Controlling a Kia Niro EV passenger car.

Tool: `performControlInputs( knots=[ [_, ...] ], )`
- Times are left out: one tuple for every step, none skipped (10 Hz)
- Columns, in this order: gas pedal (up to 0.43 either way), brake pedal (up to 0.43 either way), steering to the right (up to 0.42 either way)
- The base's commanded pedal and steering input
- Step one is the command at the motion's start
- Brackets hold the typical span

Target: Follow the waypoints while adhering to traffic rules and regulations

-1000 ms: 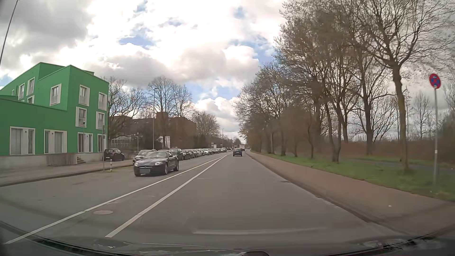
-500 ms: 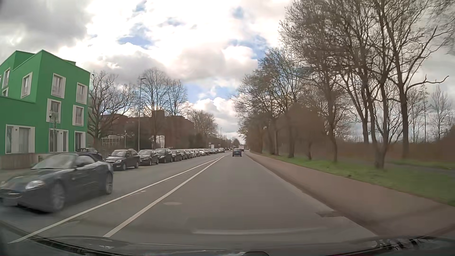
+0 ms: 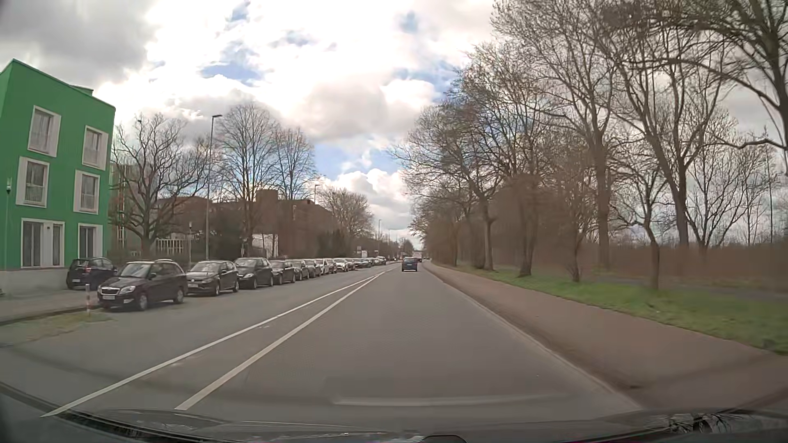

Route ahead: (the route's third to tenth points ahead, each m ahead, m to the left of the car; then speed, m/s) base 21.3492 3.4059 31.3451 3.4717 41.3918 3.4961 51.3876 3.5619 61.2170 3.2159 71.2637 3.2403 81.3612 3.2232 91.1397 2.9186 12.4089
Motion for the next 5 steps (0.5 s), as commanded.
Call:
performControlInputs(
  knots=[
    [0.130,0.000,0.002],
    [0.138,0.000,0.002],
    [0.138,0.000,0.002],
    [0.138,0.000,0.002],
    [0.138,0.000,0.002]
  ],
)
